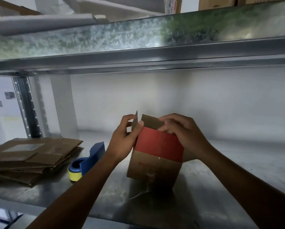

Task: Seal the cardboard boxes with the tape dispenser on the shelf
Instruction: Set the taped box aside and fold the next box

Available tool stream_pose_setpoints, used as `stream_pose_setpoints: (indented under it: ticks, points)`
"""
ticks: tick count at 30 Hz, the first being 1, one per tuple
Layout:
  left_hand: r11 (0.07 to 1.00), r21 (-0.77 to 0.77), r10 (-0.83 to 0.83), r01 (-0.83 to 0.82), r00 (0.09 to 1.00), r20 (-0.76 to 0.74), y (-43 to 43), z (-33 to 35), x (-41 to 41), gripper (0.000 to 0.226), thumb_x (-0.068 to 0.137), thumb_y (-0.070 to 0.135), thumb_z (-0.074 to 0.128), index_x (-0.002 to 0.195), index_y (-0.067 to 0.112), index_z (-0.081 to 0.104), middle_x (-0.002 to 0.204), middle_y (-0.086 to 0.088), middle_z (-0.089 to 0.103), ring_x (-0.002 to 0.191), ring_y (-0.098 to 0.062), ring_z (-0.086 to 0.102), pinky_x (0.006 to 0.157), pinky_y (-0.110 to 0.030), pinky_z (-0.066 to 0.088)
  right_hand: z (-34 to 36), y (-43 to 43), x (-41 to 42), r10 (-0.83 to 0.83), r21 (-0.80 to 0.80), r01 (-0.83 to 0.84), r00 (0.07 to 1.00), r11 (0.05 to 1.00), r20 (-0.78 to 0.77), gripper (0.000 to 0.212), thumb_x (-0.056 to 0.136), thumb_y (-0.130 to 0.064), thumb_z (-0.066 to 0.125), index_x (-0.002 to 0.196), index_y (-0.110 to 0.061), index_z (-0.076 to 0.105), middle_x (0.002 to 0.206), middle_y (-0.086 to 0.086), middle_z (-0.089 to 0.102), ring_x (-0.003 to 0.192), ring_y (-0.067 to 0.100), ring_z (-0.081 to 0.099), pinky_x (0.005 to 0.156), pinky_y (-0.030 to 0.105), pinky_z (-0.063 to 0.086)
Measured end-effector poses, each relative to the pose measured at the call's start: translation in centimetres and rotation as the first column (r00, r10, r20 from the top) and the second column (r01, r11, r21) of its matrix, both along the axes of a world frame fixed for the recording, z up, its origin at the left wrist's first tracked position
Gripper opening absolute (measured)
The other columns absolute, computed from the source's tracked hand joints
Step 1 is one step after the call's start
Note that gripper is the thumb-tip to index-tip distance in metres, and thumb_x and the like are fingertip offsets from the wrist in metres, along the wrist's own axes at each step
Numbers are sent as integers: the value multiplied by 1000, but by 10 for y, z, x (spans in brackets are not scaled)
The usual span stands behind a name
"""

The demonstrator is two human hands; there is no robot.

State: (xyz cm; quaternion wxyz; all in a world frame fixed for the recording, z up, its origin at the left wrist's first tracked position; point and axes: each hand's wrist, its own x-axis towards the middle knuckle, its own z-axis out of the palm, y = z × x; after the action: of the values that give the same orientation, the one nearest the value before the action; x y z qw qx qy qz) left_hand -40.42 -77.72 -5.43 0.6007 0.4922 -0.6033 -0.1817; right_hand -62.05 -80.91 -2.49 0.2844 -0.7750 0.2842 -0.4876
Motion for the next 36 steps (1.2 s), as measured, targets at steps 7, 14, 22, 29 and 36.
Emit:
stream_pose_setpoints:
  ticks: [7, 14, 22, 29, 36]
  points:
    - [983, -41, 183, -179, 961, 206, 4, 11, 14, 26, 96, 36, 68, 121, 32, 72, 134, 10, 62, 123, -5, 55, 102, -24, 46, 7, 17, -4, -25, 109, 27, 999, 994, -25, 14, 95, -29, 66, 100, -39, 76, 98, -18, 76, 94, -3, 68, 85, 28, 50]
    - [946, -316, 319, -75, 405, 857, -3, 15, 45, 32, 83, 13, 78, 114, 20, 76, 113, -6, 73, 125, -30, 61, 121, -45, 22, -9, 29, -4, -52, 270, 100, 982, 958, -182, 18, 101, -34, 58, 107, -37, 74, 105, -16, 66, 101, 8, 64, 85, 36, 58]
    - [945, 232, -63, -232, 566, 822, -9, 1, 60, 89, 75, 80, 49, 143, 23, 58, 154, 1, 47, 143, -16, 39, 116, -26, 27, -17, 43, 2, -18, 463, 115, 978, 879, -209, 20, 99, -45, 58, 105, -34, 74, 109, -5, 69, 104, 13, 63, 92, 32, 49]
    - [843, 474, -232, -254, 624, 746, 7, -3, 56, 131, 54, 103, 47, 161, 32, 23, 169, 12, 14, 155, -13, 10, 120, -40, 16, -31, 48, -18, 130, 243, 44, 747, 969, -652, 90, 87, -50, 75, 157, -47, 19, 167, -11, 12, 154, 15, 10, 122, 40, 27]
    - [888, 378, -125, -261, 655, 745, 4, -30, 55, 127, 57, 100, 49, 159, 27, 30, 166, 5, 27, 149, -19, 29, 121, -40, 27, -73, 18, -11, -379, -299, 244, 433, 923, -818, 126, 72, -90, 54, 159, -32, -15, 171, 6, -1, 156, 28, 7, 124, 46, 13]
